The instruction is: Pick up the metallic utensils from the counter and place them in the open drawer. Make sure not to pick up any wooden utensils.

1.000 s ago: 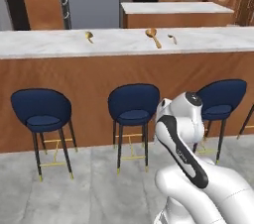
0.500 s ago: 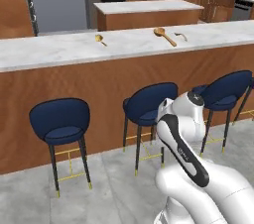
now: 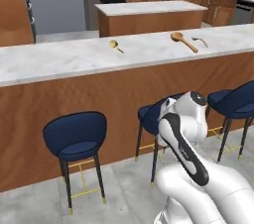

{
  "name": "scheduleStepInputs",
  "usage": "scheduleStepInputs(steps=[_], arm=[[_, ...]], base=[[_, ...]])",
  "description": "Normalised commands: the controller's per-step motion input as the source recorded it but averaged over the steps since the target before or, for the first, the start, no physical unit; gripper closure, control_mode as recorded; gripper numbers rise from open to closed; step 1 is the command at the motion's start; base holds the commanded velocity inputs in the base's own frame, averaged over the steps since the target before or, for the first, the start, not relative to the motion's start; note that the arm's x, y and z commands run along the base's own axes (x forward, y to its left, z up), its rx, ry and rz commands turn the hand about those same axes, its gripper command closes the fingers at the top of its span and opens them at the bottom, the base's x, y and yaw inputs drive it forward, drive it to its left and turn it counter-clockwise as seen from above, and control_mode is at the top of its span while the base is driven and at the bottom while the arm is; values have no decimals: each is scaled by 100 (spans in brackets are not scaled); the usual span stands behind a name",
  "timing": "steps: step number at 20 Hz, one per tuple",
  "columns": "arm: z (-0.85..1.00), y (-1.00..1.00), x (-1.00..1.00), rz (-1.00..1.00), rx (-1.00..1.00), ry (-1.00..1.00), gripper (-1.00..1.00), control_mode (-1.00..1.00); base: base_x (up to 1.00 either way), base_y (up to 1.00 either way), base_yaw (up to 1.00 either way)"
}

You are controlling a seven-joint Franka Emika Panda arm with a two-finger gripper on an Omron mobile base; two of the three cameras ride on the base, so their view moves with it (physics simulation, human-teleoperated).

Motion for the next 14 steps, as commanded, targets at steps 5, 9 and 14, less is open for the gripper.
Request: scheduleStepInputs(steps=[5,9,14], arm=[[0,0,0,0,0,0,-100,100],[0,0,0,0,0,0,-100,100],[0,0,0,0,0,0,-100,100]], base=[[100,-15,8],[100,-1,3],[99,23,0]])
